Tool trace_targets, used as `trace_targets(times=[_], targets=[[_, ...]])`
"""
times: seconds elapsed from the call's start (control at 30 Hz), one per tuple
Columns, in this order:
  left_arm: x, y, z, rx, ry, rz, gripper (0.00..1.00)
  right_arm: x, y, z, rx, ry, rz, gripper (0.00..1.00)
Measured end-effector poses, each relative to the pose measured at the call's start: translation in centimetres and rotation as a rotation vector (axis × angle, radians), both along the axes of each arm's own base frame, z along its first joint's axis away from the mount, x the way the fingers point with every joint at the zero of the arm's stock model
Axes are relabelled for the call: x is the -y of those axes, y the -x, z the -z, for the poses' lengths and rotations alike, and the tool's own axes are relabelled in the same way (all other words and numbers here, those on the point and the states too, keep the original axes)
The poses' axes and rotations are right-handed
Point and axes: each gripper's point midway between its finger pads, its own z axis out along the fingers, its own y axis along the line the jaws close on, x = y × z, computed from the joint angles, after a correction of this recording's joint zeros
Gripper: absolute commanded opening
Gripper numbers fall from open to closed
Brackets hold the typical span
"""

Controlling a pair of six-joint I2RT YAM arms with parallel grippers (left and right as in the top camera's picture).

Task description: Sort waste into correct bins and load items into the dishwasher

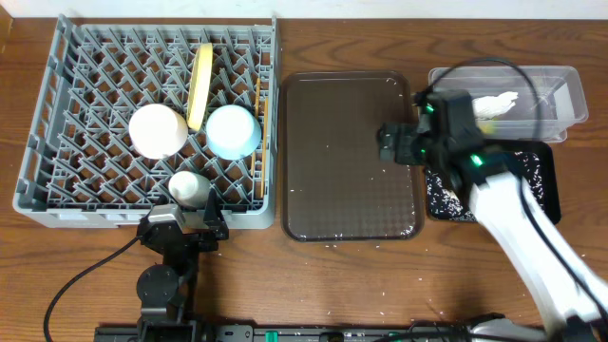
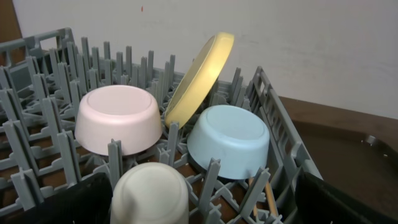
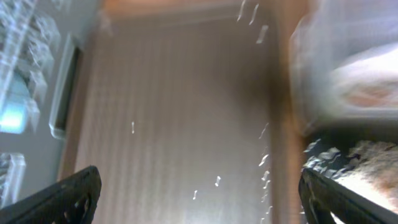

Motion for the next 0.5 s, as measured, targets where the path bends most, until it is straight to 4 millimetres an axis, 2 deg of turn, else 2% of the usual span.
trace_targets(times=[0.07,0.13,0.2,0.33,0.5], targets=[[0.0,0.0,0.0,0.000,0.000,0.000,0.94,1.1,0.6,-2.6,0.136,0.011,0.027,0.99],[0.0,0.0,0.0,0.000,0.000,0.000,0.94,2.0,1.8,-4.2,0.243,0.026,0.034,0.99],[0.0,0.0,0.0,0.000,0.000,0.000,0.94,2.9,3.4,-5.0,0.329,0.047,0.030,0.99],[0.0,0.0,0.0,-0.001,0.000,0.000,0.94,5.1,7.3,-4.2,0.439,0.089,0.039,0.99],[0.0,0.0,0.0,-0.002,0.000,0.000,0.94,9.2,10.7,-4.0,0.579,0.108,0.154,0.99]])
